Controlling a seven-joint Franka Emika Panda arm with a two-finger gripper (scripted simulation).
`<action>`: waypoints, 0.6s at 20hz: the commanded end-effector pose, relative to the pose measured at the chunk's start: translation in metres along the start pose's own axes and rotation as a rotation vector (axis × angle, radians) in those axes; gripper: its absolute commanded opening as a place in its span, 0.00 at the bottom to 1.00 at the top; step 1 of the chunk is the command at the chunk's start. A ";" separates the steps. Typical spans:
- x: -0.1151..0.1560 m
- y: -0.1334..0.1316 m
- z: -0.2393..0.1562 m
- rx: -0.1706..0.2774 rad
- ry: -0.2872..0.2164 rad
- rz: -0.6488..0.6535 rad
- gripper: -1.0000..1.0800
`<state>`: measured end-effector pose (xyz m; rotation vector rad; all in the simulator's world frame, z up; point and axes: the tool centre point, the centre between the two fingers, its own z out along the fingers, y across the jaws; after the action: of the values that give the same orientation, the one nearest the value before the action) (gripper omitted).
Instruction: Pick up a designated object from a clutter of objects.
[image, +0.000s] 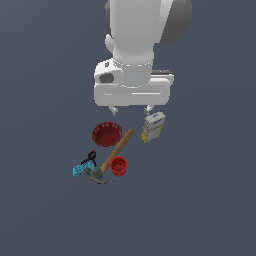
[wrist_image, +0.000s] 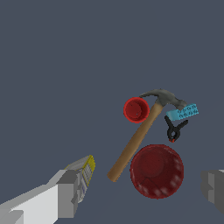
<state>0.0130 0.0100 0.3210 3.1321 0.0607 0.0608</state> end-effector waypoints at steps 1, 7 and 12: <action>0.000 0.000 0.000 0.000 0.000 0.000 0.96; 0.004 -0.025 0.000 0.013 0.000 -0.027 0.96; 0.004 -0.036 -0.003 0.017 0.000 -0.040 0.96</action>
<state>0.0152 0.0451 0.3230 3.1458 0.1237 0.0608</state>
